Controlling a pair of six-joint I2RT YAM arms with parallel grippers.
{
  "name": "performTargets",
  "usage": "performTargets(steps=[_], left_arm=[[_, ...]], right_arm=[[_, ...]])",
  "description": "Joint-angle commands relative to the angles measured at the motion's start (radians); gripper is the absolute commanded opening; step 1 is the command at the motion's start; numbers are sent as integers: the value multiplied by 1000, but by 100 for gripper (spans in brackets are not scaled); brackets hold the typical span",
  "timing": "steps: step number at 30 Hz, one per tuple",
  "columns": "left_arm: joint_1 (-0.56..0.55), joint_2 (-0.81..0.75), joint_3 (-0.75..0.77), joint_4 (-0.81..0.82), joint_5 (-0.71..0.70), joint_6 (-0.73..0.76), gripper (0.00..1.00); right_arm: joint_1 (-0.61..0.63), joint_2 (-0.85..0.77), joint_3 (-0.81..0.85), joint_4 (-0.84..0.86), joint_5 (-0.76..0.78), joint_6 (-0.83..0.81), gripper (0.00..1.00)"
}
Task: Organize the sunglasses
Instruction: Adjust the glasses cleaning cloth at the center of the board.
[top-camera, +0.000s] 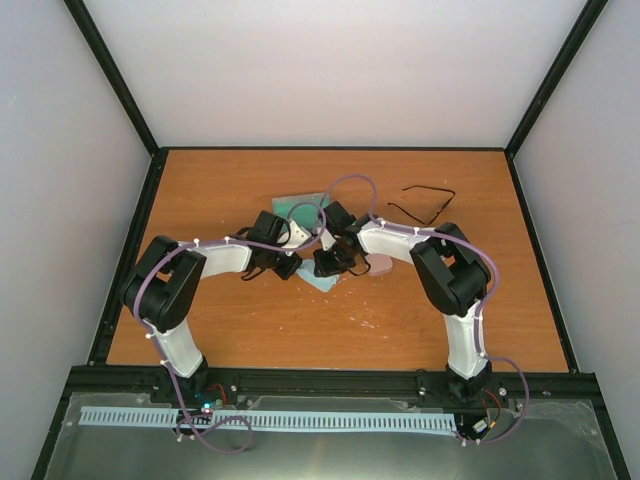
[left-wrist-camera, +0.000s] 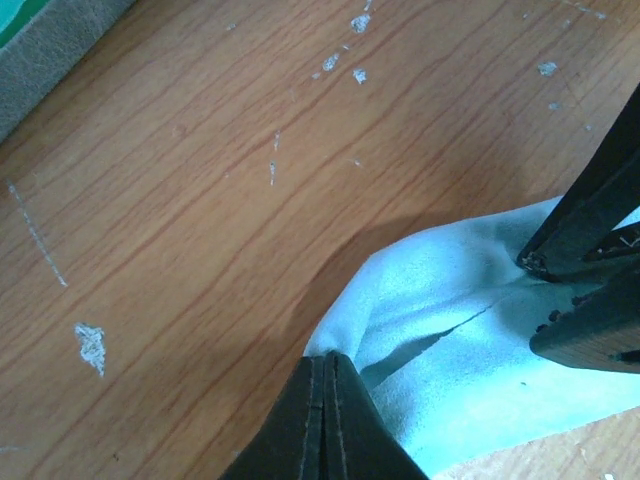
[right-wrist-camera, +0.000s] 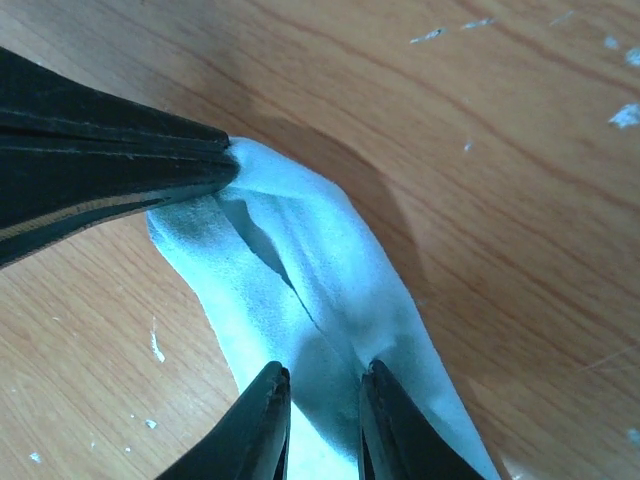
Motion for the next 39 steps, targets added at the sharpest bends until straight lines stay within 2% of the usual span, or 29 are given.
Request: performTargets(steps=[1, 10, 14, 20, 27, 32, 34, 36, 39], left_arm=[[-2, 38, 3, -39, -20, -13, 0], [-2, 29, -7, -34, -30, -9, 1], [-2, 25, -10, -34, -35, -8, 1], [-2, 26, -15, -34, -41, -6, 1], [-2, 17, -28, -34, -52, -2, 1], [-2, 14, -29, -34, -57, 3, 1], [-2, 13, -28, -34, -60, 3, 1], [-1, 14, -27, -34, -61, 4, 1], [-2, 12, -26, -33, -62, 5, 1]], right_arm=[[75, -14, -37, -42, -149, -71, 22], [101, -38, -57, -49, -204, -85, 22], [113, -55, -71, -48, -213, -83, 26], [140, -46, -68, -65, -253, -96, 26], [155, -56, -96, -87, -327, -114, 11], [157, -99, -123, -97, -322, -111, 14], [157, -102, -126, -107, -321, -113, 10], [158, -107, -131, -112, -321, -110, 17], [157, -147, -157, -86, -284, -83, 22]])
